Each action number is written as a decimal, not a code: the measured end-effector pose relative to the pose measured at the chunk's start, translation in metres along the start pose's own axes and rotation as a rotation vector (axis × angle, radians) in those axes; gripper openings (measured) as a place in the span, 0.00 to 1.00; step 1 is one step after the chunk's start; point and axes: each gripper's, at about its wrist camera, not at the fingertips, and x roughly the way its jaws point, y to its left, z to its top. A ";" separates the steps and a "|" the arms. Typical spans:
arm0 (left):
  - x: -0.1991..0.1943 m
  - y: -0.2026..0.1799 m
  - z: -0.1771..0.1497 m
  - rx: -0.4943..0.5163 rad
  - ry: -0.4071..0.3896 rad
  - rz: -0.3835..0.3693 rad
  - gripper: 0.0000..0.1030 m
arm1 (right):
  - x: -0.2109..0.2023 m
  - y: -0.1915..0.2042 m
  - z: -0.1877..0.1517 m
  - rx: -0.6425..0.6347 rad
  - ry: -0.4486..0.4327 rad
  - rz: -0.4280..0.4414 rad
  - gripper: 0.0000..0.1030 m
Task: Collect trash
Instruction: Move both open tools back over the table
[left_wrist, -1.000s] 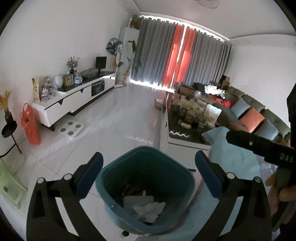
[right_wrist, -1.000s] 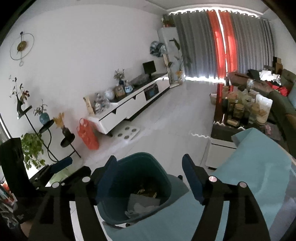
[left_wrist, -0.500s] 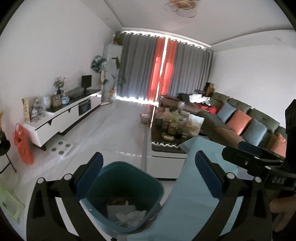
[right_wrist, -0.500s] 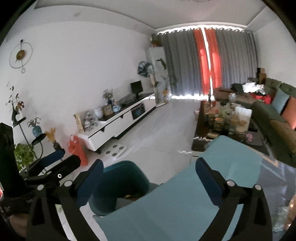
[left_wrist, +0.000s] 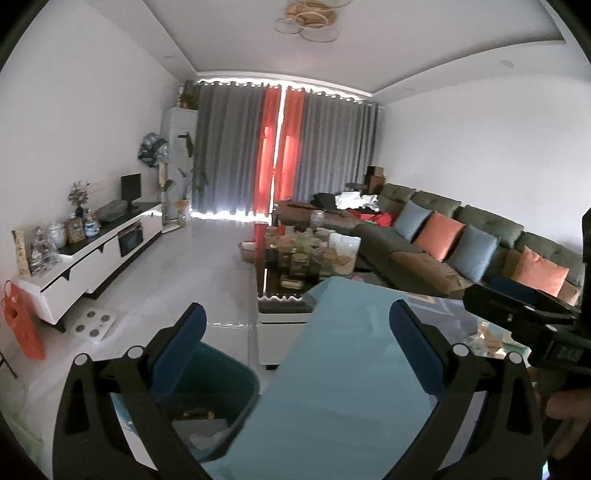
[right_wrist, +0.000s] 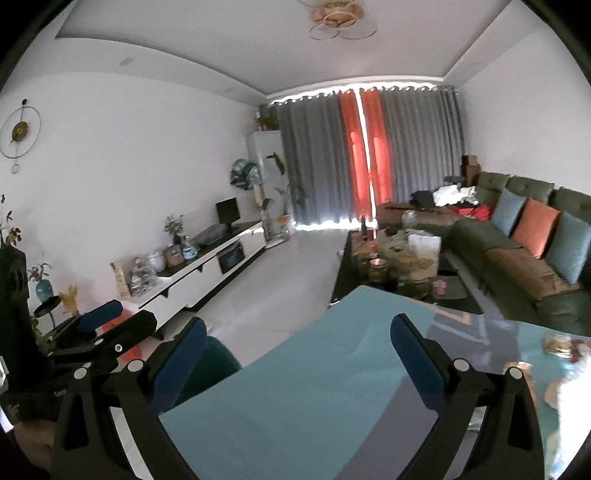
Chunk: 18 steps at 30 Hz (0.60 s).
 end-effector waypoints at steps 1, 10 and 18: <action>0.000 -0.005 0.000 0.003 0.000 -0.010 0.95 | -0.006 -0.004 -0.001 0.001 -0.010 -0.014 0.94; -0.014 -0.052 -0.005 0.054 -0.008 -0.103 0.95 | -0.043 -0.027 -0.014 0.003 -0.058 -0.124 0.94; -0.023 -0.083 -0.015 0.080 -0.006 -0.164 0.95 | -0.071 -0.049 -0.034 0.041 -0.072 -0.241 0.94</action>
